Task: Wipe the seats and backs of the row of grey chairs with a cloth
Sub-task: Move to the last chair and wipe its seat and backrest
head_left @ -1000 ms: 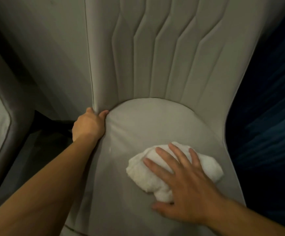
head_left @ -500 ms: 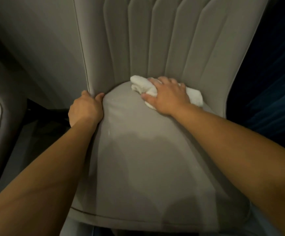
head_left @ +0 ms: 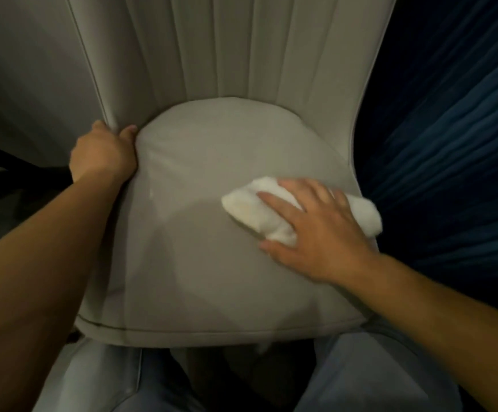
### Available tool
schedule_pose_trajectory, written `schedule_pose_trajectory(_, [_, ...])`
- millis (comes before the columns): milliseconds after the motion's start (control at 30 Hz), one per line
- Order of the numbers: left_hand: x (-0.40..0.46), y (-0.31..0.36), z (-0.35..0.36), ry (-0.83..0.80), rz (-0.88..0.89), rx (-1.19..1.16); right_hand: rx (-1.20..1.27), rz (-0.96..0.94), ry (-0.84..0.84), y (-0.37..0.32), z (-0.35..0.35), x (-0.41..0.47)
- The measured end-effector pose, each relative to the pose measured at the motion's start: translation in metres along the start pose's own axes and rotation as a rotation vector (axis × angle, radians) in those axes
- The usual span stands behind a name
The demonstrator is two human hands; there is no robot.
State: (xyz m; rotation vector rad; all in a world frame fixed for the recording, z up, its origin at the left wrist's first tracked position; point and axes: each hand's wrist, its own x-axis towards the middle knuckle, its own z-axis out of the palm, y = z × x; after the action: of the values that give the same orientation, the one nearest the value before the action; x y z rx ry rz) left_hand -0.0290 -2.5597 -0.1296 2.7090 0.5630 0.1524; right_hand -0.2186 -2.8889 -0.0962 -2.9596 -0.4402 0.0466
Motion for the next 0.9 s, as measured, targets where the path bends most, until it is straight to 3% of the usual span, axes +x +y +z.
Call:
schedule_pose_trajectory(133, [0.001, -0.003, -0.004, -0.086, 0.015, 0.009, 0.035, -0.056, 0.042, 0.0, 0.001, -0.067])
schedule_pose_trajectory(233, [-0.002, -0.006, -0.008, -0.163, 0.051, 0.019, 0.053, -0.088, 0.02, 0.004, -0.002, -0.067])
schedule_pose_trajectory(433, [-0.015, -0.017, -0.03, -0.336, 0.079, -0.011, 0.02, 0.063, -0.024, 0.023, -0.008, 0.046])
schedule_pose_trajectory(633, [-0.066, -0.054, -0.038, -0.33, 0.029, -0.241, -0.07, 0.209, 0.034, 0.032, 0.0, 0.175])
schedule_pose_trajectory(767, [-0.089, -0.065, -0.037, -0.324, 0.028, -0.236, -0.09, 0.276, 0.075, 0.013, 0.007, 0.192])
schedule_pose_trajectory(900, [-0.098, -0.068, -0.033, -0.297, 0.028, -0.191, -0.054, 0.182, 0.023, -0.006, 0.007, 0.157])
